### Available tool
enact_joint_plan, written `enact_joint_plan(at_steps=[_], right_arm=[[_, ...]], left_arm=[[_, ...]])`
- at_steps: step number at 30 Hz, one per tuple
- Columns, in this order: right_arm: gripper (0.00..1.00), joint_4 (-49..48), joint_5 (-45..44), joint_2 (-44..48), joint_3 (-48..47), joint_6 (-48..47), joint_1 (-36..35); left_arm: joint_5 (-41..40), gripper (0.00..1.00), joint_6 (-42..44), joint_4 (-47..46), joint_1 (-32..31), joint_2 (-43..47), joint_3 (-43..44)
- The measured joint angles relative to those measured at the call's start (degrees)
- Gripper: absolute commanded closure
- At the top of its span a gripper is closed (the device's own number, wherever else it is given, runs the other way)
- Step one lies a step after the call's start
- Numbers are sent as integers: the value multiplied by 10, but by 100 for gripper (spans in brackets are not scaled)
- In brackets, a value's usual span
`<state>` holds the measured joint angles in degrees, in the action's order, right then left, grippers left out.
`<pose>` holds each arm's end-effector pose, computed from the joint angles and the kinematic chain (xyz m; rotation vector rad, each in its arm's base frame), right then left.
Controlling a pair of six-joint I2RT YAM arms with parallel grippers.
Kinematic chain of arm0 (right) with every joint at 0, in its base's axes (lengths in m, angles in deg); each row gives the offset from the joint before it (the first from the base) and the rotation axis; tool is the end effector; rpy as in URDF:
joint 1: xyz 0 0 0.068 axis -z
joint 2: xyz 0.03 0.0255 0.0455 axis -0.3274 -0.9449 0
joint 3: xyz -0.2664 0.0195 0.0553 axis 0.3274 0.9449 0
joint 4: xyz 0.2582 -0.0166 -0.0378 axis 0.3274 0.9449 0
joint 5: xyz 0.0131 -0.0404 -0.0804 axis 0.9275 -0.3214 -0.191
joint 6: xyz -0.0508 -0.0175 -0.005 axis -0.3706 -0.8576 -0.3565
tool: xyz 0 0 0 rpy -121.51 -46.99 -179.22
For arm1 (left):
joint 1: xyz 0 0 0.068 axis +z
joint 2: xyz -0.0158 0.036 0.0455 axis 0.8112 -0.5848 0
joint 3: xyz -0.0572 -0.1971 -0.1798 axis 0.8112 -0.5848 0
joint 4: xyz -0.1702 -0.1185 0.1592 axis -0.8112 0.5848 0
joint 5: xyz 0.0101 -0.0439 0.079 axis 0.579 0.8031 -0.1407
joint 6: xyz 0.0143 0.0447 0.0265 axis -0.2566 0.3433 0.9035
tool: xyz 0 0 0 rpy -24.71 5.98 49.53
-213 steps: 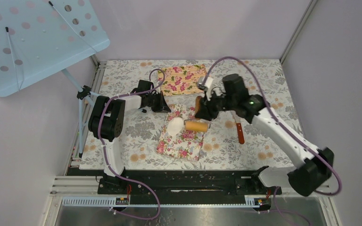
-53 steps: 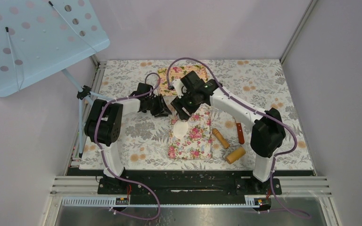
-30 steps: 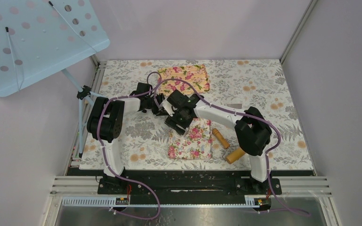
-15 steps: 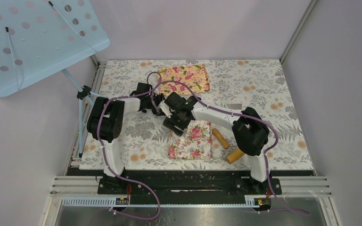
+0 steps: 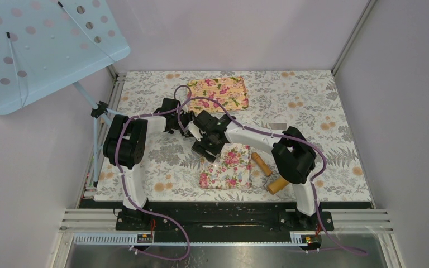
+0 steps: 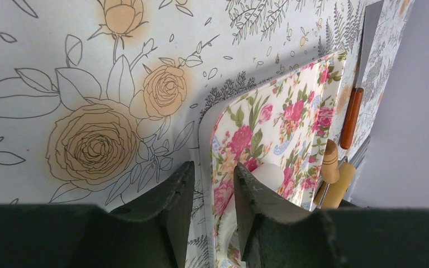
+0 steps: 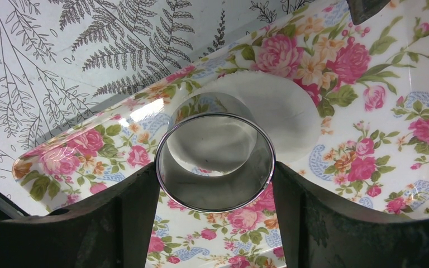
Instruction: Roll out the dumpling wrappers from the dough
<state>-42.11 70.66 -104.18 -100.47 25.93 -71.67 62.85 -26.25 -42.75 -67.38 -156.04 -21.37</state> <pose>0.2626 0.3451 0.1990 -1.4810 2.2454 0.2609 0.3727 -0.1102 0.1251 -0.1050 2.5702 -1.1567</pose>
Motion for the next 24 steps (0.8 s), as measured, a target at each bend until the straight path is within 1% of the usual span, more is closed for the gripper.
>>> enact_joint_plan(at_steps=[5, 17, 24], right_arm=[[67, 0, -2, 0, 0, -2, 0], [69, -2, -44, -6, -6, 1, -1], [69, -9, -45, -7, -6, 10, -1]], left_arm=[[0, 67, 0, 0, 0, 0, 0], [2, 69, -1, -5, 1, 0, -3], [2, 69, 0, -6, 1, 0, -3]])
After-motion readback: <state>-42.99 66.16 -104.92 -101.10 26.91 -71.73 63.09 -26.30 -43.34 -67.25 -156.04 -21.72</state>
